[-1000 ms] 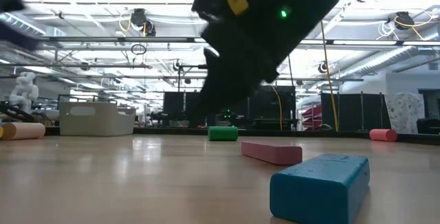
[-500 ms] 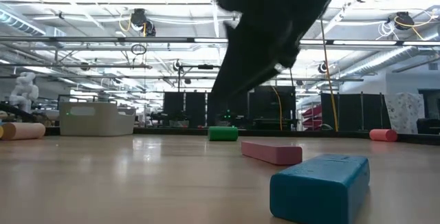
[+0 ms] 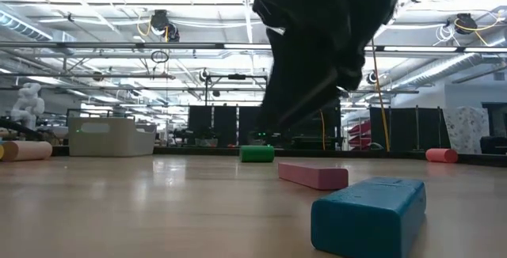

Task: Sort blocks by size
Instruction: Put the blue rectangular block into the white bin, then put the pink rectangular block into the white bin, then put the light blue rectangular block into the white bin

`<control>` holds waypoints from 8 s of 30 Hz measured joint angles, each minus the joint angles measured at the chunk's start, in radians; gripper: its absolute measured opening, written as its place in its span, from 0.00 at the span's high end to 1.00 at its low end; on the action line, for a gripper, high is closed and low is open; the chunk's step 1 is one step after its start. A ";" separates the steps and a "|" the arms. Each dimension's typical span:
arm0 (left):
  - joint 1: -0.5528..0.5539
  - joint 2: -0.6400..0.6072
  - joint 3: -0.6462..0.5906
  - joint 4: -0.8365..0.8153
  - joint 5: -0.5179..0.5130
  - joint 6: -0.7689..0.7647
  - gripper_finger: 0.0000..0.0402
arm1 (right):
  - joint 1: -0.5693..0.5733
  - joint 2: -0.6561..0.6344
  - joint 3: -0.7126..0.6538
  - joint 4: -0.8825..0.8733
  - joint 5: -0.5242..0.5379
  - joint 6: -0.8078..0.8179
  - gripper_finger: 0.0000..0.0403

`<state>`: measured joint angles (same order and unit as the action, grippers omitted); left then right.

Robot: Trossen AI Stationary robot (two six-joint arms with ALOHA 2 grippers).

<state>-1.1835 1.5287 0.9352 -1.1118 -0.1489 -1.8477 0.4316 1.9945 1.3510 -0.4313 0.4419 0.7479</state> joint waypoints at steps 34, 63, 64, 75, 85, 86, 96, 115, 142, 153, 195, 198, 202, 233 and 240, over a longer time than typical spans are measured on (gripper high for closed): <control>0.065 0.000 0.124 -0.180 -0.155 0.000 0.37 | -0.016 0.087 0.003 -0.120 -0.224 0.110 0.49; 0.276 0.104 0.103 0.494 -0.872 1.110 0.37 | 0.062 0.098 -0.003 0.406 0.152 -0.556 0.91; 0.287 0.112 0.103 0.505 -0.867 1.125 0.37 | 0.066 0.098 -0.003 0.414 0.159 -0.562 0.91; 0.365 0.193 0.103 0.710 -0.782 1.330 0.37 | 0.069 0.096 -0.002 0.471 0.191 -0.613 0.91; 0.427 0.206 0.103 0.860 -0.670 1.491 0.38 | 0.077 0.094 -0.001 0.480 0.190 -0.631 0.91; 0.432 0.206 0.103 0.862 -0.665 1.491 0.38 | 0.079 0.094 -0.001 0.483 0.191 -0.635 0.91; 0.464 0.206 0.103 0.871 -0.579 1.492 0.62 | 0.100 0.093 -0.001 0.535 0.193 -0.693 0.91; 0.469 0.206 0.103 0.952 -0.542 1.591 0.84 | 0.101 0.091 0.000 0.533 0.185 -0.679 0.81; 0.249 -0.113 0.240 -0.129 0.068 0.609 0.84 | 0.153 -0.039 0.000 0.076 -0.128 -0.574 0.54; 0.231 -0.092 0.220 -0.160 0.198 0.559 0.76 | 0.155 -0.035 0.000 -0.009 -0.264 -0.611 0.46; 0.274 -0.050 0.217 0.233 -0.684 0.832 0.51 | 0.158 0.084 0.000 0.072 -0.176 -0.538 0.82; 0.274 -0.005 0.217 0.285 -0.734 0.885 0.51 | 0.161 0.086 -0.002 0.077 -0.009 -0.523 0.82; 0.279 0.079 0.216 0.314 -0.782 0.917 0.51 | 0.161 0.086 -0.002 0.121 0.236 -0.521 0.81; 0.505 0.201 0.216 0.613 -0.717 0.693 0.41 | 0.166 0.082 -0.001 0.315 0.649 -0.738 0.81; 0.534 0.200 0.216 0.613 -0.695 0.736 0.23 | 0.167 0.082 -0.001 0.315 0.647 -0.742 0.81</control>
<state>-0.6491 1.7290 1.1511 -0.4985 -0.8435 -1.1114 0.5987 2.0762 1.3499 -0.1165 1.0889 0.0063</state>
